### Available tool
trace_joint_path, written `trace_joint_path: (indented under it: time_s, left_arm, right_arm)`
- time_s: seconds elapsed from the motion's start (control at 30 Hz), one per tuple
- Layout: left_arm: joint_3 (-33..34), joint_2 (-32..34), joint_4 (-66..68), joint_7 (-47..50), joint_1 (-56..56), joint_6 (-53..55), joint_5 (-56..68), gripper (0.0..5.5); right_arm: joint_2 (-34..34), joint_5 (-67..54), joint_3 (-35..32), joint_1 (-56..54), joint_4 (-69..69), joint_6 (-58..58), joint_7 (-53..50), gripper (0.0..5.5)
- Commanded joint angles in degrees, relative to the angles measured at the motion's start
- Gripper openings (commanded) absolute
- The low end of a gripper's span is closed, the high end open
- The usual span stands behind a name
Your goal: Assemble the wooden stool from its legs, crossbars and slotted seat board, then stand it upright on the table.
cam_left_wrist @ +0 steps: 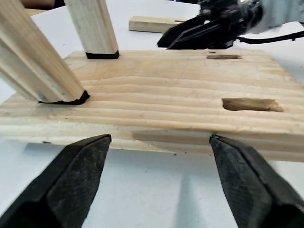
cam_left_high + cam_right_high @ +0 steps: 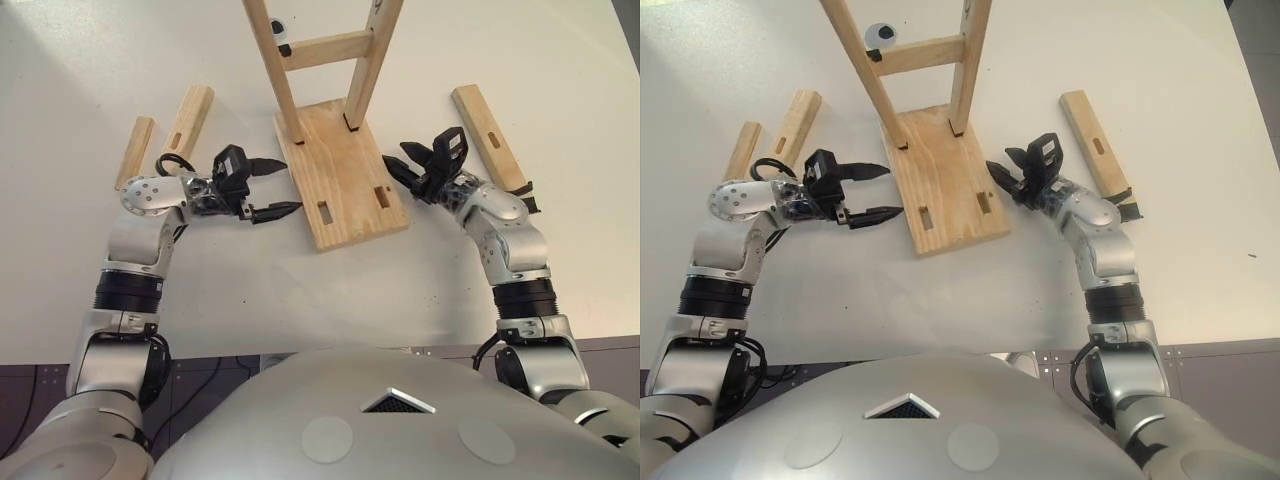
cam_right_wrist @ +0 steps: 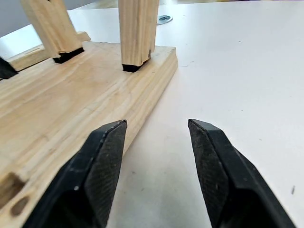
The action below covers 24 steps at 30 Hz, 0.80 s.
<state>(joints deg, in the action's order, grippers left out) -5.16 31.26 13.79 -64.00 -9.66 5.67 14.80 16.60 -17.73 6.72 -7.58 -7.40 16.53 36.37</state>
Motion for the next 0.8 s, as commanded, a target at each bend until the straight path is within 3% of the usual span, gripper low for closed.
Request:
trace_joint_path:
  time_s: [0.03, 0.2, 0.33, 0.43, 0.53, 0.8]
  left_arm:
    - [2.5, 2.0, 6.7, 1.2, -2.0, -4.1, -1.6, 3.85]
    - [4.4, 3.1, 4.7, 1.3, 0.2, -4.5, 0.0, 3.85]
    - [16.5, 5.0, -0.3, 6.9, -1.6, 4.3, 9.9, 3.85]
    - [23.1, 9.8, 4.5, 9.0, -1.6, 6.4, 11.2, 3.85]
    - [23.8, 13.7, 17.3, 15.0, -0.4, 5.5, 5.0, 3.85]
    - [23.6, 12.2, 30.7, 16.7, 4.1, -0.4, 1.7, 3.85]
  right_arm:
    - [1.0, -1.4, -0.8, 2.0, 5.1, 1.9, 1.4, 2.39]
    - [0.5, -2.0, -3.0, 4.5, 8.9, 3.1, 0.1, 2.39]
    - [0.5, -3.1, -6.3, 4.8, 11.6, 3.4, -1.7, 2.39]
    - [0.8, -3.1, -8.5, 6.1, 12.1, 2.8, -2.8, 2.39]
    - [0.8, -2.7, -10.0, 8.1, 12.4, 2.0, -3.7, 2.39]
    - [1.7, -1.8, -9.3, 7.5, 11.7, 2.1, -2.5, 2.39]
